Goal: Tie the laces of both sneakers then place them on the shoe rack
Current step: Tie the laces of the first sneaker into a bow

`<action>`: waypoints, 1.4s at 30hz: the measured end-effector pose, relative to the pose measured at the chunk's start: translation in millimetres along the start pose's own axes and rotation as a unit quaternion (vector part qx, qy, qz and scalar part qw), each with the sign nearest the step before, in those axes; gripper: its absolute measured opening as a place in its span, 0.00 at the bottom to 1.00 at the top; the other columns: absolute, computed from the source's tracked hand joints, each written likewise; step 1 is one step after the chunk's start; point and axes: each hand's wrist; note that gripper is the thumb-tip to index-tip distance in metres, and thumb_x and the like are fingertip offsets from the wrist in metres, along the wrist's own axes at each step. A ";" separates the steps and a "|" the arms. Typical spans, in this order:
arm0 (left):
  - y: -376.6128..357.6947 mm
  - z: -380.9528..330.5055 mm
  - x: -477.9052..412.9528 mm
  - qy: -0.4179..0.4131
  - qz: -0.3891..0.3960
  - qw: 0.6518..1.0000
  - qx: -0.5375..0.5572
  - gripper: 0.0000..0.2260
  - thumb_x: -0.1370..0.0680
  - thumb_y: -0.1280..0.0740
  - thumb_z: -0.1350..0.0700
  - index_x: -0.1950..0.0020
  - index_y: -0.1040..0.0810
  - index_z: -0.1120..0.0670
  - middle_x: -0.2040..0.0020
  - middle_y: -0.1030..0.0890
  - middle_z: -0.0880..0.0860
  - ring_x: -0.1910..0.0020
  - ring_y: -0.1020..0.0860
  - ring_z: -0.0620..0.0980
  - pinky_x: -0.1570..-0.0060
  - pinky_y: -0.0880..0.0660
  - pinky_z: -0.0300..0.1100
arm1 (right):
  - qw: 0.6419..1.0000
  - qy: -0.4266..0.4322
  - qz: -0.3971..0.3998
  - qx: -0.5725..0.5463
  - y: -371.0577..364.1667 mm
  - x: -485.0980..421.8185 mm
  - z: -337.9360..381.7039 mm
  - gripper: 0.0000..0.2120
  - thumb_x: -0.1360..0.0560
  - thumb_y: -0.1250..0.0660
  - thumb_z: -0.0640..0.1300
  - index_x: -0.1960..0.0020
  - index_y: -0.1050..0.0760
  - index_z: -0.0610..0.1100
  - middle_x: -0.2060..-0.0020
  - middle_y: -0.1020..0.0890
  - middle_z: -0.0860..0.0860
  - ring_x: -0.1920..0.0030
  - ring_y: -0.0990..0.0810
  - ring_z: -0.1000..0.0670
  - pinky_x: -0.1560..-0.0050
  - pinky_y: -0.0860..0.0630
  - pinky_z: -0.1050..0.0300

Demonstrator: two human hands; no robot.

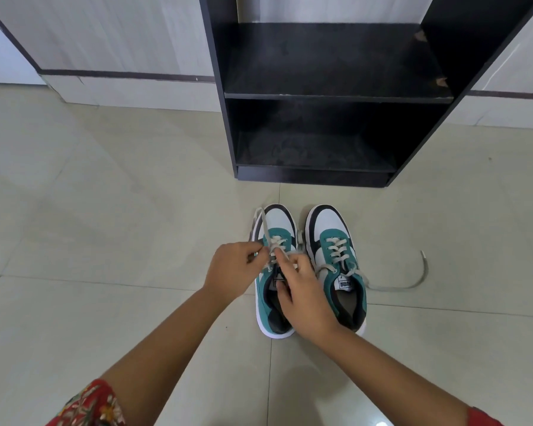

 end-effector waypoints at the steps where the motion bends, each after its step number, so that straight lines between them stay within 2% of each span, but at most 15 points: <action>1: 3.1 -1.1 -0.9 0.015 0.022 0.999 0.017 0.19 0.23 0.41 0.50 0.74 0.30 0.50 0.78 0.33 0.51 0.76 0.37 0.47 0.71 0.40 0.39 | 1.000 0.005 0.003 0.030 -2.4 -0.9 0.2 0.29 0.23 0.43 0.41 0.25 0.46 0.50 0.43 0.32 0.46 0.44 0.28 0.47 0.41 0.28 0.54; 3: 9.9 -3.9 -2.2 0.026 0.058 0.998 0.019 0.20 0.23 0.40 0.51 0.75 0.36 0.49 0.77 0.36 0.51 0.76 0.39 0.47 0.73 0.42 0.39 | 0.998 0.025 -0.003 0.051 -5.9 -2.0 -1.0 0.28 0.23 0.44 0.43 0.25 0.47 0.51 0.43 0.31 0.46 0.45 0.27 0.46 0.43 0.26 0.51; 6: 16.3 -3.1 -2.5 -0.012 0.077 0.997 0.008 0.19 0.23 0.40 0.52 0.74 0.35 0.51 0.77 0.36 0.51 0.75 0.39 0.48 0.72 0.42 0.36 | 0.999 0.001 -0.026 -0.033 -3.1 -5.1 -0.8 0.20 0.22 0.41 0.45 0.30 0.34 0.50 0.50 0.30 0.51 0.52 0.26 0.51 0.49 0.25 0.55; 9: 19.4 -2.5 -0.7 -0.075 0.053 0.995 -0.045 0.17 0.25 0.41 0.51 0.74 0.33 0.52 0.77 0.35 0.51 0.75 0.37 0.49 0.67 0.41 0.37 | 0.994 -0.034 -0.064 -0.088 5.0 -12.9 0.2 0.08 0.25 0.34 0.47 0.48 0.21 0.46 0.55 0.25 0.52 0.61 0.26 0.55 0.54 0.24 0.57; 11: 22.4 -2.8 2.2 -0.084 0.020 0.994 -0.063 0.18 0.24 0.40 0.51 0.74 0.36 0.47 0.79 0.36 0.48 0.77 0.36 0.46 0.67 0.41 0.37 | 0.990 -0.044 -0.051 -0.123 11.5 -16.3 0.1 0.05 0.26 0.32 0.46 0.55 0.21 0.45 0.52 0.26 0.52 0.55 0.25 0.55 0.49 0.26 0.62; 14: 29.7 1.4 8.3 -0.044 -0.056 0.995 -0.074 0.15 0.24 0.39 0.47 0.70 0.27 0.48 0.80 0.35 0.44 0.77 0.34 0.42 0.69 0.40 0.35 | 0.965 -0.095 -0.043 -0.242 31.3 -15.0 3.9 0.07 0.25 0.36 0.40 0.61 0.24 0.40 0.47 0.26 0.52 0.45 0.27 0.58 0.43 0.32 0.68; 17: 33.2 10.3 14.5 -0.026 -0.124 0.988 -0.091 0.16 0.23 0.39 0.48 0.70 0.30 0.52 0.79 0.37 0.44 0.77 0.35 0.45 0.70 0.42 0.39 | 0.924 -0.149 -0.096 -0.338 51.9 -9.4 3.1 0.15 0.23 0.38 0.42 0.65 0.25 0.34 0.64 0.22 0.45 0.62 0.25 0.49 0.53 0.27 0.56; 20: 35.9 19.0 19.0 -0.036 -0.170 0.974 -0.143 0.19 0.24 0.41 0.46 0.73 0.36 0.52 0.79 0.39 0.45 0.78 0.38 0.50 0.68 0.41 0.40 | 0.915 -0.132 -0.126 -0.359 70.1 -1.0 7.8 0.20 0.24 0.35 0.43 0.71 0.34 0.37 0.74 0.31 0.35 0.71 0.33 0.42 0.64 0.30 0.51; 23: 37.2 31.4 21.5 -0.017 -0.151 0.965 -0.214 0.22 0.24 0.44 0.43 0.74 0.37 0.54 0.79 0.36 0.48 0.79 0.37 0.53 0.71 0.41 0.39 | 0.957 -0.108 -0.155 -0.222 85.9 3.3 9.3 0.19 0.26 0.32 0.46 0.69 0.35 0.38 0.75 0.29 0.41 0.73 0.35 0.46 0.69 0.33 0.56; 25: 37.7 38.6 21.9 0.053 -0.060 0.953 -0.294 0.21 0.22 0.45 0.43 0.69 0.30 0.55 0.75 0.30 0.49 0.76 0.31 0.54 0.69 0.38 0.40 | 0.984 -0.120 -0.124 0.039 93.0 2.2 4.2 0.16 0.26 0.35 0.53 0.66 0.31 0.43 0.73 0.24 0.47 0.73 0.30 0.48 0.70 0.33 0.56; 28: 37.3 39.8 25.0 0.137 0.080 0.899 -0.409 0.22 0.21 0.49 0.40 0.58 0.24 0.54 0.69 0.28 0.49 0.68 0.26 0.52 0.64 0.35 0.41 | 0.943 -0.159 -0.017 0.291 94.8 3.4 -2.8 0.14 0.25 0.40 0.57 0.59 0.27 0.46 0.67 0.23 0.49 0.66 0.26 0.45 0.67 0.33 0.58; 32: 30.6 39.2 28.7 0.149 0.088 0.920 -0.351 0.20 0.21 0.48 0.41 0.46 0.23 0.52 0.54 0.20 0.50 0.56 0.20 0.53 0.60 0.30 0.43 | 0.924 -0.173 0.048 0.336 90.7 2.2 -2.1 0.19 0.24 0.45 0.60 0.54 0.25 0.46 0.62 0.24 0.48 0.63 0.27 0.46 0.65 0.33 0.57; 35: 18.1 29.3 30.9 0.024 0.038 0.982 -0.183 0.15 0.21 0.41 0.52 0.35 0.27 0.49 0.40 0.21 0.50 0.47 0.21 0.53 0.52 0.24 0.47 | 0.934 -0.105 0.020 0.342 81.1 1.0 5.6 0.18 0.24 0.42 0.56 0.46 0.24 0.45 0.50 0.21 0.47 0.49 0.25 0.45 0.57 0.29 0.53; 38: 2.2 13.6 27.4 -0.028 0.034 0.998 -0.050 0.19 0.23 0.40 0.61 0.34 0.28 0.49 0.37 0.24 0.49 0.44 0.24 0.52 0.47 0.25 0.47 | 0.973 -0.067 0.016 0.221 65.7 -4.2 12.4 0.16 0.24 0.41 0.52 0.40 0.28 0.45 0.47 0.21 0.47 0.45 0.25 0.45 0.50 0.26 0.52; 42: -11.5 6.9 22.0 0.052 0.056 0.995 0.059 0.12 0.23 0.36 0.61 0.41 0.23 0.53 0.42 0.23 0.53 0.49 0.21 0.51 0.48 0.25 0.43 | 0.985 -0.119 0.092 0.080 34.0 -8.9 17.8 0.18 0.23 0.40 0.49 0.35 0.31 0.44 0.44 0.22 0.44 0.45 0.22 0.43 0.45 0.24 0.48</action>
Point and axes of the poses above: each hand's wrist, its own x-axis away from the middle knuckle, its own y-axis out of the back of the hand, z = x × y
